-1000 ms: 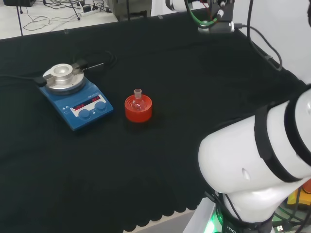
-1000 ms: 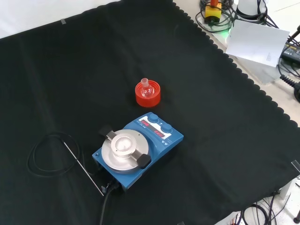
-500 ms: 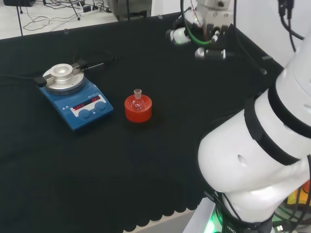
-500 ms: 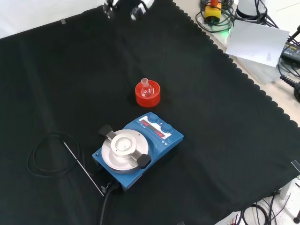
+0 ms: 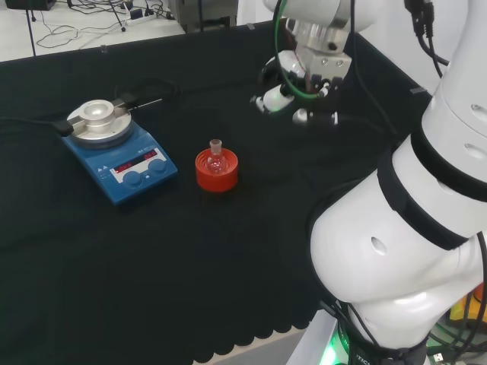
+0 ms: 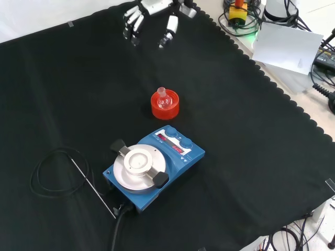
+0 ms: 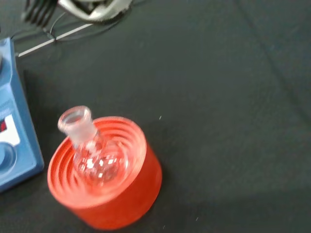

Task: Pick up the round-bottom flask.

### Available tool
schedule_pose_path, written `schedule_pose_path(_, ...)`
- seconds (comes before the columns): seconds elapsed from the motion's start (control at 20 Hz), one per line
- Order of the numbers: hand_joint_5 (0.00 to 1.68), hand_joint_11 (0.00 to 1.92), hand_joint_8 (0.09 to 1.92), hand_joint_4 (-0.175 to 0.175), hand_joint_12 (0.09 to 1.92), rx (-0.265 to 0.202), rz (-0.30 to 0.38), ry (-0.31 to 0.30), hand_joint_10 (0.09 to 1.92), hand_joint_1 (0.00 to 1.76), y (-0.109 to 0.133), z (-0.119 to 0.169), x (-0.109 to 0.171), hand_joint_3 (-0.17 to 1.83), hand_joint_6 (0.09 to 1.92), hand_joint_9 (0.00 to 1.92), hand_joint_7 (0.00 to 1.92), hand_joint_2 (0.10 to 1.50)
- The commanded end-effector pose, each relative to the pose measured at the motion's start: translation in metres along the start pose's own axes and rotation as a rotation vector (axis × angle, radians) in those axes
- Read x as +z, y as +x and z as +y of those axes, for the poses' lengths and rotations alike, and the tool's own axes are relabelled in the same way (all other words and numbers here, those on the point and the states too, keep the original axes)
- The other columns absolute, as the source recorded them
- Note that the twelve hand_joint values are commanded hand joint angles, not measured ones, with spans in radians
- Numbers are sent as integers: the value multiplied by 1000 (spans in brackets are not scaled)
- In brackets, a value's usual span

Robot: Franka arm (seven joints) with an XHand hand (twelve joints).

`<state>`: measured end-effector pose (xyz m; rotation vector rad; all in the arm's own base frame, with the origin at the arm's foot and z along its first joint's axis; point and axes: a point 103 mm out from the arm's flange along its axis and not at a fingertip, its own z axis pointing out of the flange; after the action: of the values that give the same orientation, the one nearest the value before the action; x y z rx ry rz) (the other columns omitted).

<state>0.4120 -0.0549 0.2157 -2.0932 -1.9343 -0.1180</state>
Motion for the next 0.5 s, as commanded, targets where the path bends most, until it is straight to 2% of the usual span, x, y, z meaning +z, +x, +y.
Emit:
schedule_pose_path(0.05, 581, 85, 656, -27, 1417, -28, -3, 39, 676, 856, 17, 0, 40, 597, 439, 416, 249, 632)
schedule_pose_path(0.5, 473, 83, 663, -29, 1420, -47, 34, 73, 683, 834, 30, 18, 73, 616, 416, 414, 240, 594)
